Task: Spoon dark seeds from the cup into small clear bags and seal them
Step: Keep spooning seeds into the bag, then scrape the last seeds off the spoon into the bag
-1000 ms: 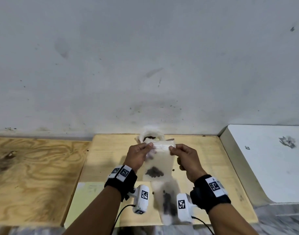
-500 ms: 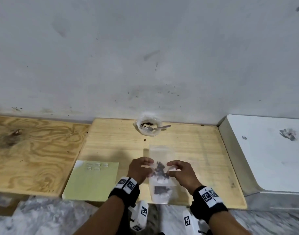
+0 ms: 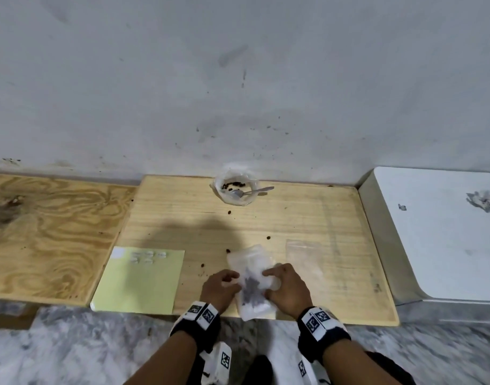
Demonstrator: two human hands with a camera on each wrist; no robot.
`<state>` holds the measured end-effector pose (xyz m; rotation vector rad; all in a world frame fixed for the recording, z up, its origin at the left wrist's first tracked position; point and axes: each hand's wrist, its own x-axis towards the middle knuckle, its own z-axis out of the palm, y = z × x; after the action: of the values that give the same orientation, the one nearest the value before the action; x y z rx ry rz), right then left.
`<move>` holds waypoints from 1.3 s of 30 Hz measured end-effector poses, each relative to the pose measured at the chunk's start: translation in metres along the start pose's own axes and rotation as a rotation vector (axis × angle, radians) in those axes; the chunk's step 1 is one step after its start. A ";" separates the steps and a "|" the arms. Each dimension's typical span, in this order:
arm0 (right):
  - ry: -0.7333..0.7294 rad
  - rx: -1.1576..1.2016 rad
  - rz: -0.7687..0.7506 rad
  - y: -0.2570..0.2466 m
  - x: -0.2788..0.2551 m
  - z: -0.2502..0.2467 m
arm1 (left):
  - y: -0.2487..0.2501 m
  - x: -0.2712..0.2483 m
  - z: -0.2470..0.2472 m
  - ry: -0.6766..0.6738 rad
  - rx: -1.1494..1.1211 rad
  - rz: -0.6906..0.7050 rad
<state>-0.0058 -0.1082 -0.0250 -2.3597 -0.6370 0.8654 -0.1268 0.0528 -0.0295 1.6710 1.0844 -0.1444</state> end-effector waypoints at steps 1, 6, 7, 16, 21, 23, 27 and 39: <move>0.047 0.042 -0.004 0.002 -0.001 -0.007 | 0.003 -0.001 -0.002 0.051 0.057 0.040; 0.274 0.244 0.164 0.029 -0.004 -0.048 | 0.042 -0.004 0.005 0.165 0.046 0.197; 0.291 0.244 0.214 0.038 -0.004 -0.056 | 0.053 -0.003 0.014 0.124 0.009 0.203; 0.179 0.155 0.468 0.087 0.009 -0.087 | 0.102 0.022 0.102 -0.248 -0.198 -0.113; 0.121 0.132 0.476 0.087 0.011 -0.081 | 0.096 0.031 0.118 -0.251 -0.069 -0.178; 0.147 0.172 0.485 0.086 0.010 -0.078 | 0.098 0.030 0.122 -0.244 -0.078 -0.200; 0.184 0.273 0.511 0.083 0.010 -0.070 | 0.100 0.032 0.127 -0.239 -0.083 -0.207; 0.292 0.833 0.292 0.050 -0.001 -0.101 | 0.128 0.035 0.090 -0.100 -0.239 0.158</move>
<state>0.0757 -0.1785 0.0093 -1.7584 0.1843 0.6929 0.0207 -0.0006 0.0040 1.5100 0.8556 0.0045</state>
